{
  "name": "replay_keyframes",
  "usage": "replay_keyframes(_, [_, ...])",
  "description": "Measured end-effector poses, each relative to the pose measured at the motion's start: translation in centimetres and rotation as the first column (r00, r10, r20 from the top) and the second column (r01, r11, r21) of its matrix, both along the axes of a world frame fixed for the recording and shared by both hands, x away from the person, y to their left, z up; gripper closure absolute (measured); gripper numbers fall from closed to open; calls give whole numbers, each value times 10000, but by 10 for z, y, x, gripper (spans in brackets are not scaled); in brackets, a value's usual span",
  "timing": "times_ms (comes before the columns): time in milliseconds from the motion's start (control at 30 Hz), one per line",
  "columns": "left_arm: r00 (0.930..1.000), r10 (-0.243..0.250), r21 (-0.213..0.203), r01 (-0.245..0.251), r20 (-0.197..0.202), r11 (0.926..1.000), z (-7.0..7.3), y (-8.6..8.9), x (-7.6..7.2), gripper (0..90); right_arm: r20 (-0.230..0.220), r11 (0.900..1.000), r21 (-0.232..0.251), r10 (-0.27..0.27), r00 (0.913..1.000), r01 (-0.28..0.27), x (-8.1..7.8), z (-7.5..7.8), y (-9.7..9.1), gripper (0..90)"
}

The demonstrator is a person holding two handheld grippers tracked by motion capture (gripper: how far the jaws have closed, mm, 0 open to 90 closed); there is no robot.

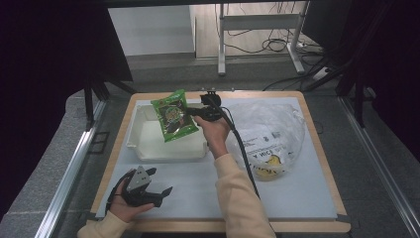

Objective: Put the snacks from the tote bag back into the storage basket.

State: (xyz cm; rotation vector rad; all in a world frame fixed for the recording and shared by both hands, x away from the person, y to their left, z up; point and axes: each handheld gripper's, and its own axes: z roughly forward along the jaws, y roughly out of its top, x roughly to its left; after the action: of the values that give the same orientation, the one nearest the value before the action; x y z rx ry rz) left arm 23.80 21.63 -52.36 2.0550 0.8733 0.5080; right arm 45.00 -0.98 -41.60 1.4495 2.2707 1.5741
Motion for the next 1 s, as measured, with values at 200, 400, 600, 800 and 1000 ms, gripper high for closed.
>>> replay_keyframes(200, [10000,7,-3,-7,19,10000,0,0,0,127,-100,9999,-137,38,9999,-40,0,-7,9,898])
replay_keyframes(400, [10000,6,13,-6,31,10000,1,0,0,127,-143,9999,-83,66,9999,-67,0,-10,13,898])
replay_keyframes(600, [10000,7,15,-7,19,10000,1,0,0,127,-161,9998,-177,76,9998,-79,1,-13,18,898])
replay_keyframes(800, [10000,7,10,-7,31,10000,1,1,0,127,-248,9997,-250,46,9997,-52,2,-20,25,898])
replay_keyframes(1000, [10000,19,-50,-19,37,10000,1,1,0,127,-333,9996,-289,58,9994,-68,2,-24,32,898])
